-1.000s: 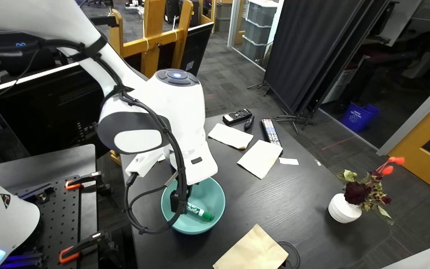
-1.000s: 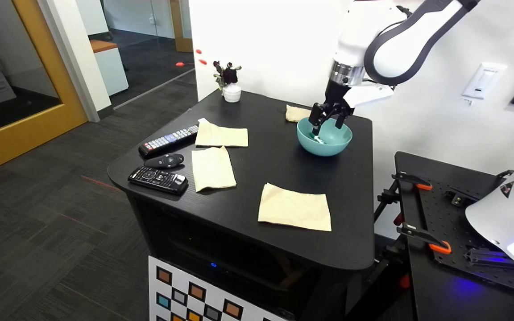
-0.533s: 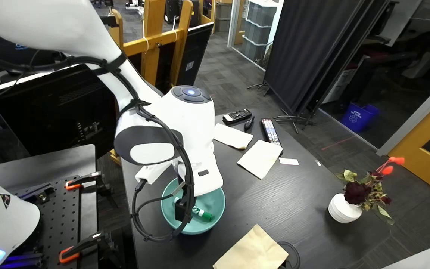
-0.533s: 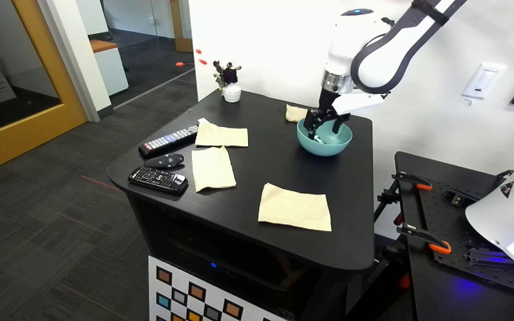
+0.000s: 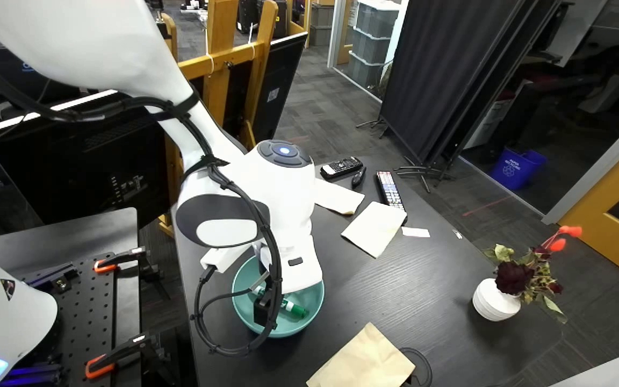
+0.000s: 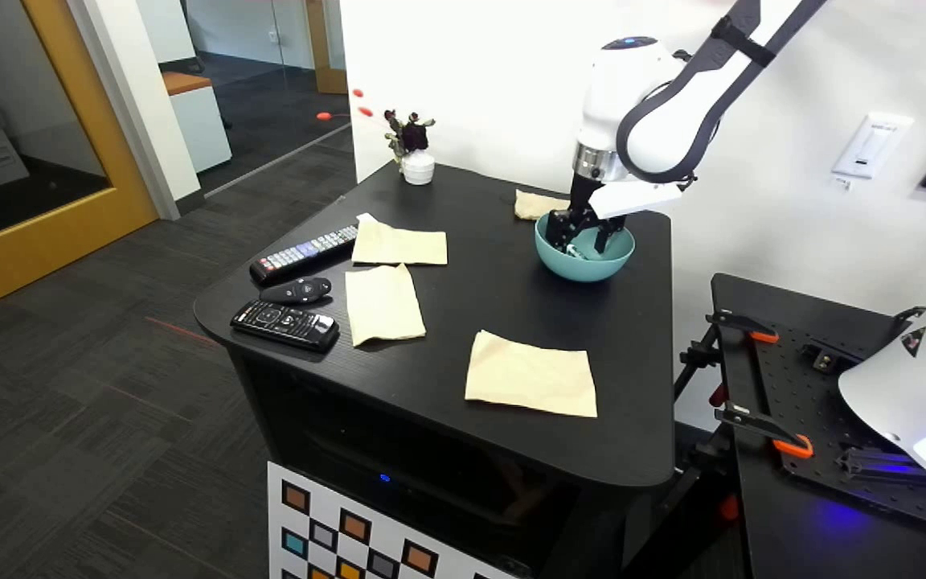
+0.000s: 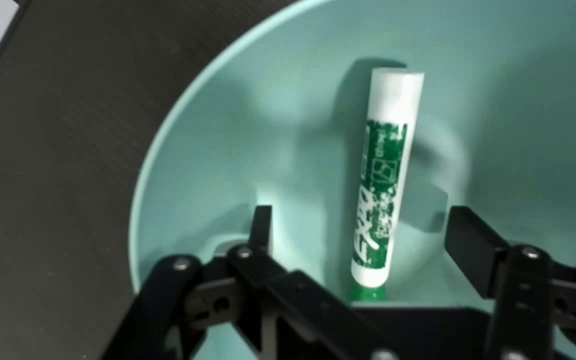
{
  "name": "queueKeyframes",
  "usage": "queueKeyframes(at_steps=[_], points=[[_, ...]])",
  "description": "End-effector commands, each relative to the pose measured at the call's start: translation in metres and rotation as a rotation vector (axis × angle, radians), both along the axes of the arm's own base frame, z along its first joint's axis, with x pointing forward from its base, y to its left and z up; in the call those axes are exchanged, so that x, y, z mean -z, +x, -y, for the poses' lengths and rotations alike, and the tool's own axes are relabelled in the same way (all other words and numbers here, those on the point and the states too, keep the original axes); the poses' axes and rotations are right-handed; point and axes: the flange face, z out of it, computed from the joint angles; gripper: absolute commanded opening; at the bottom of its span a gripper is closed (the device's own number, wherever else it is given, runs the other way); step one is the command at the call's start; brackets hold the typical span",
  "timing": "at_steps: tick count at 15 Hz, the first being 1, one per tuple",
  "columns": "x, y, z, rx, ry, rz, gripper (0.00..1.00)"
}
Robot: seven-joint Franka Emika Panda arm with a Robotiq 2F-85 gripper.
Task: Take the green marker out of the blue bowl
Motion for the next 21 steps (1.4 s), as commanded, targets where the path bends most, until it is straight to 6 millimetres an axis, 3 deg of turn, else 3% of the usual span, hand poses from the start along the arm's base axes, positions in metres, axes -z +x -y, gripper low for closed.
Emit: queueKeyframes(at_steps=[1, 6, 9, 13, 17, 21], points=[[0.002, 0.005, 0.000, 0.048, -0.009, 0.031, 0.58], [-0.001, 0.008, -0.006, 0.065, -0.009, 0.048, 0.19], [-0.007, 0.004, -0.009, 0.075, -0.009, 0.050, 0.00], [-0.031, -0.005, -0.010, 0.081, -0.029, 0.085, 0.05], [-0.080, -0.011, -0.016, 0.046, -0.062, 0.159, 0.05], [-0.134, -0.017, -0.036, -0.023, -0.084, 0.253, 0.05]])
